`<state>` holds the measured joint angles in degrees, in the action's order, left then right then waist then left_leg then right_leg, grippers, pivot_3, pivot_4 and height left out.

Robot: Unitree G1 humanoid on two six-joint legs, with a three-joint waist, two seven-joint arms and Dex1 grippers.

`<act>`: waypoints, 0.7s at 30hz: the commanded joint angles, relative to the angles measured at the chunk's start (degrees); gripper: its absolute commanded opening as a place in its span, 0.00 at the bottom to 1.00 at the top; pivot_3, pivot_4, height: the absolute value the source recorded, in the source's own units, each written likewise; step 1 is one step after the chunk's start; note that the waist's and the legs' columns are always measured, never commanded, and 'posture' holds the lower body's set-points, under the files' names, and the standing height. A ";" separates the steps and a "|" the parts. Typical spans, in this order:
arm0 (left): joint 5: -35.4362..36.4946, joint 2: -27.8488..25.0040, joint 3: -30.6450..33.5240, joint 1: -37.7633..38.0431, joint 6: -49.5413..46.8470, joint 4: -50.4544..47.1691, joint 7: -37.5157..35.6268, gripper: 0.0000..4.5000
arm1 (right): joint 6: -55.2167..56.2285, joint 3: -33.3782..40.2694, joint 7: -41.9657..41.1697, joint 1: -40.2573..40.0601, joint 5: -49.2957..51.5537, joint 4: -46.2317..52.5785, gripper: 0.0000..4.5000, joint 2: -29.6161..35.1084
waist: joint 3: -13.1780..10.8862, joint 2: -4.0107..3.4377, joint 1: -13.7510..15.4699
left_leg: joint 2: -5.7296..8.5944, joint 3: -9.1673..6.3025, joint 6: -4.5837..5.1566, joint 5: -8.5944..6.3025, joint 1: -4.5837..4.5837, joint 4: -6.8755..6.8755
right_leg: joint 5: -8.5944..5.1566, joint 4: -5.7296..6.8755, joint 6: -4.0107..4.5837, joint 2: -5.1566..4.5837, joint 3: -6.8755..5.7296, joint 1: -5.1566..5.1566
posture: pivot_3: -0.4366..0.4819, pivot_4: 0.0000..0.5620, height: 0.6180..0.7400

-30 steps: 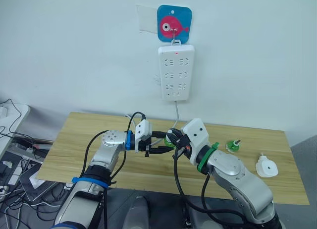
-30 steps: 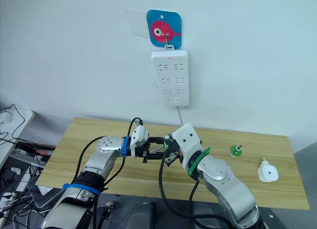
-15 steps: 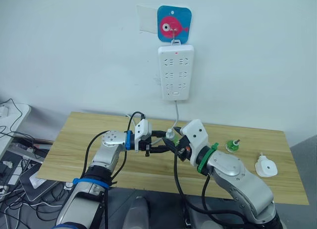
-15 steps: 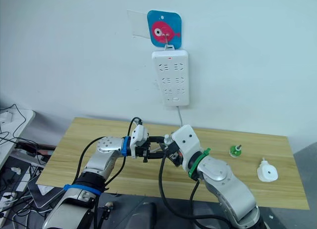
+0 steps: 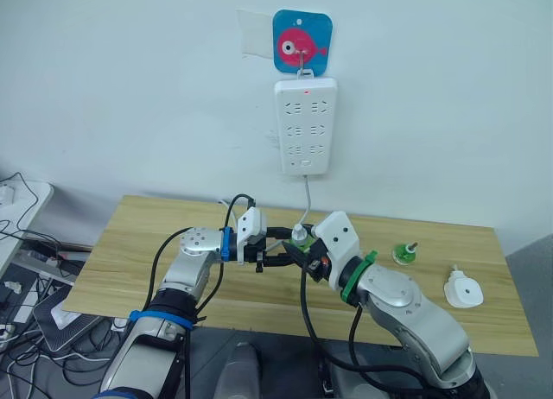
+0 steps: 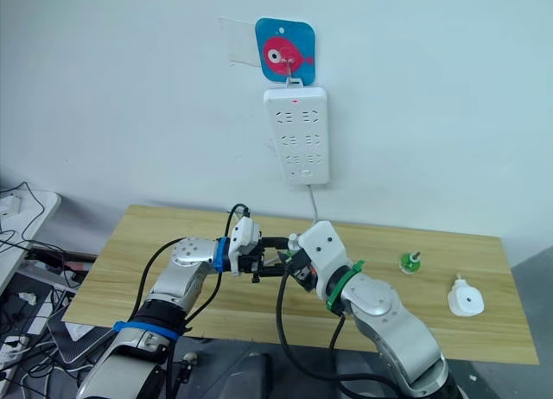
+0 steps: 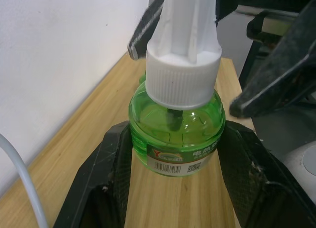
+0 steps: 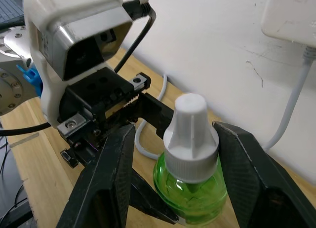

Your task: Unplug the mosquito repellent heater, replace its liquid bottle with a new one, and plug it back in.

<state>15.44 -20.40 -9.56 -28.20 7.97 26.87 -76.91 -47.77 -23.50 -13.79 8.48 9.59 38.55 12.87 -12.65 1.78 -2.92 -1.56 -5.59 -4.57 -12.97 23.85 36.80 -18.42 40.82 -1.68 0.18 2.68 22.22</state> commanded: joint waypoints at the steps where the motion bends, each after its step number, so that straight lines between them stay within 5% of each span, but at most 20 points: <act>1: 0.81 0.45 0.30 0.05 -0.12 -3.06 0.31 0.48 | 1.66 -0.10 -0.63 -0.23 -0.30 0.85 0.49 0.38 | 0.00 0.00 0.01 | 0.00 0.00 0.00 0.00 0.00 0.01 | 0.00 0.01 0.00 0.00 0.00 0.00 | 0.48 0.28 1.00; 5: 0.71 0.67 0.14 0.06 -0.56 -3.64 0.54 0.48 | 2.67 -0.18 -0.63 -0.24 -0.87 0.21 0.24 0.81 | 0.00 0.00 0.01 | 0.00 -0.02 0.00 0.00 0.00 0.03 | 0.00 0.03 0.00 0.01 -0.01 0.00 | 0.48 0.28 1.00; 13: 0.88 0.18 -0.59 1.17 -1.71 -6.07 -0.53 0.48 | 3.52 0.22 -2.33 -0.97 0.06 1.05 0.24 0.77 | 0.00 0.00 0.02 | -0.01 -0.02 0.00 0.00 0.00 0.04 | 0.00 0.03 0.00 0.02 -0.01 0.00 | 0.49 0.29 1.00; 21: -0.57 -1.07 -4.70 -0.78 3.32 -4.04 -10.44 0.48 | 7.08 -2.08 -25.20 7.09 8.36 -2.46 0.24 10.68 | -0.01 -0.01 0.08 | 0.00 -0.04 0.01 0.00 -0.02 0.07 | -0.01 0.02 0.01 0.05 -0.05 -0.04 | 0.49 0.30 1.00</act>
<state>14.69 -22.87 -11.48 -27.36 9.52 24.05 -84.76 -43.95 -23.11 -31.65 13.77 13.46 35.21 23.28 -12.66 1.76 -2.84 -1.56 -5.65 -4.56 -12.97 23.84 36.86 -18.43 40.84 -1.67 0.25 2.61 22.17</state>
